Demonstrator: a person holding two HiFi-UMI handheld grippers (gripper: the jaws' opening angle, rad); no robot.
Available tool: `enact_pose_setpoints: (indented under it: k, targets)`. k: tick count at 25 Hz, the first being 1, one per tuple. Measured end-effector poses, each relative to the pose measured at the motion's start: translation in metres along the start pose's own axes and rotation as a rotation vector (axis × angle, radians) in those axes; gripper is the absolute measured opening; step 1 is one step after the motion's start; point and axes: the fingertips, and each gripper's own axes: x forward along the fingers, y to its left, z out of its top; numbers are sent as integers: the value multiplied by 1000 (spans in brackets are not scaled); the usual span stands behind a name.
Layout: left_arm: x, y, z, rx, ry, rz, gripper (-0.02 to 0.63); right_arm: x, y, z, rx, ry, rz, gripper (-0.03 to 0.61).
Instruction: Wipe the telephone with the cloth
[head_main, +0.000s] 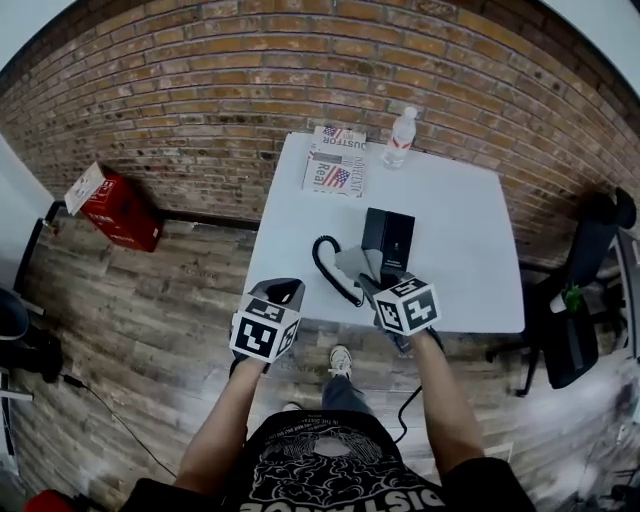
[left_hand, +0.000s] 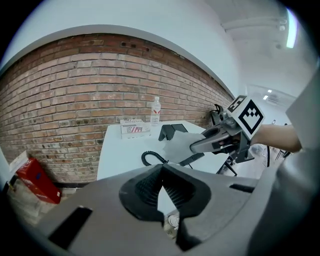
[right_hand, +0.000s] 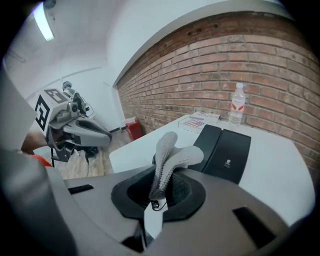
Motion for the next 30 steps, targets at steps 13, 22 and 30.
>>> enact_pose_setpoints:
  k: [13,22,30]
  targets:
    - [-14,-20,37,50,-90,-40,6,-114,-27,24,118,-239,-224,12]
    - [-44,-22,50,62,-163,-35,6,-167,-17,31,158,-365,-322,12]
    - [-58,-21,38,58,-153,-34,6,-179,-6,26,164,-392,-344,11]
